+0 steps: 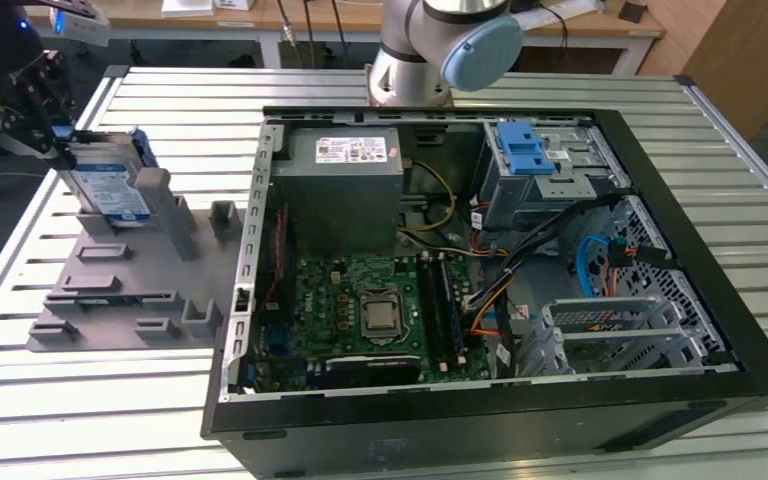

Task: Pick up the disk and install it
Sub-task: 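Pick up the disk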

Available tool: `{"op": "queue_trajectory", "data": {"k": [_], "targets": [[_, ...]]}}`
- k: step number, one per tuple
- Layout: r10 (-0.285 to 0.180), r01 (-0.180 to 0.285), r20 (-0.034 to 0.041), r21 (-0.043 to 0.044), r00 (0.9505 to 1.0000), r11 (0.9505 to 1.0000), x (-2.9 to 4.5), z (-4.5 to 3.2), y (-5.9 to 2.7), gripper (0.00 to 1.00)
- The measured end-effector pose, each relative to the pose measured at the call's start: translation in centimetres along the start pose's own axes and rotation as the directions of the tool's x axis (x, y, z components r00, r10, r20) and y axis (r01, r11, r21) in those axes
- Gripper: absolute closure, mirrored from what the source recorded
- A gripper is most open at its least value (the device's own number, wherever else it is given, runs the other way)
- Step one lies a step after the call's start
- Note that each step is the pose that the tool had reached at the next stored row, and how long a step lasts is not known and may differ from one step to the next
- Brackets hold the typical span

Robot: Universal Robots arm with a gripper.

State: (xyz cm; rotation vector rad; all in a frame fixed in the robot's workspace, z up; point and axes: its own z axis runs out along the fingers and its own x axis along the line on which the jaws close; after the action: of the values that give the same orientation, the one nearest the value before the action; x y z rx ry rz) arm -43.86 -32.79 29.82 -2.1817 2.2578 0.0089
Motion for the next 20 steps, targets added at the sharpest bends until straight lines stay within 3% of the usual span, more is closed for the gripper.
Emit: {"op": "queue_trajectory", "data": {"k": [12,20], "targets": [[0.0,0.0,-0.002,0.0002,1.0,1.0,-0.02,-2.61,0.01,0.64],[0.0,0.0,-0.0019,0.0008,1.0,1.0,-0.03,-3.73,0.01,0.64]]}}
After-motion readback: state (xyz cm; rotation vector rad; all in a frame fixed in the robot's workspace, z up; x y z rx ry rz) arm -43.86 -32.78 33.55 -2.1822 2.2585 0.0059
